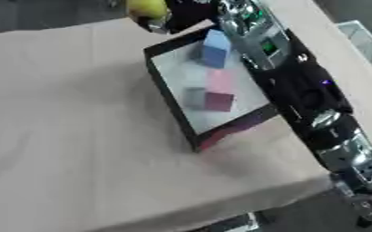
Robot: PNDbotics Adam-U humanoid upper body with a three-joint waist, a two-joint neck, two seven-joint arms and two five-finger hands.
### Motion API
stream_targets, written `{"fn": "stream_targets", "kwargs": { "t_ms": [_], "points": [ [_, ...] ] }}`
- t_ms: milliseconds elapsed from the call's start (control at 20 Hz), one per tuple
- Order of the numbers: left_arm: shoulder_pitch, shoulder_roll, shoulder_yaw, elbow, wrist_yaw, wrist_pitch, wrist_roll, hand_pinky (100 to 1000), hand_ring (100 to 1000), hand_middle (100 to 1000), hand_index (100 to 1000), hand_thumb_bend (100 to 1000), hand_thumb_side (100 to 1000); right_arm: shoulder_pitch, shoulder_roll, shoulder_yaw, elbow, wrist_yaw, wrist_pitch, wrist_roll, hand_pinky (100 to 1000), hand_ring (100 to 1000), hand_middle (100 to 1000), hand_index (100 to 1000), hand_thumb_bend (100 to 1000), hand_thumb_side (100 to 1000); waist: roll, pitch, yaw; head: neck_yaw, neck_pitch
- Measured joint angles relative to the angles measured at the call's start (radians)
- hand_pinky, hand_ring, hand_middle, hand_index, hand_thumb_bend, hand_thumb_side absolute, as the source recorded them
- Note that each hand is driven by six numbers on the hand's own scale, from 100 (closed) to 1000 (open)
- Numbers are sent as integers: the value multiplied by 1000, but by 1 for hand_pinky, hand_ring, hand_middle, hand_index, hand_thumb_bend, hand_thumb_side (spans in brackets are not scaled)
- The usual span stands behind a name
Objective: Pick up the objects with one hand, pass them to the other hand, and then place them into the box on the other side of the table.
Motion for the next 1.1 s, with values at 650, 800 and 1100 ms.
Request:
{"fn": "stream_targets", "kwargs": {
  "t_ms": [650, 800, 1100],
  "points": [
    [10, 8, 18, -6, 8, 8, 27, 918, 805, 756, 857, 459, 565, 97, -91, -44, 19, 81, -64, 1, 872, 742, 494, 484, 385, 104, 0, 0, 1, 10, -18],
    [10, 8, 23, -8, 11, 9, 33, 919, 805, 756, 857, 458, 565, 104, -98, -48, 25, 96, -79, 14, 873, 759, 546, 545, 411, 100, 0, 0, 1, 17, -18],
    [11, 8, 28, -11, 13, 9, 42, 920, 805, 756, 857, 457, 566, 117, -108, -60, 29, 124, -123, 60, 881, 806, 681, 696, 393, 100, 0, 0, 3, 25, -19]
  ]
}}
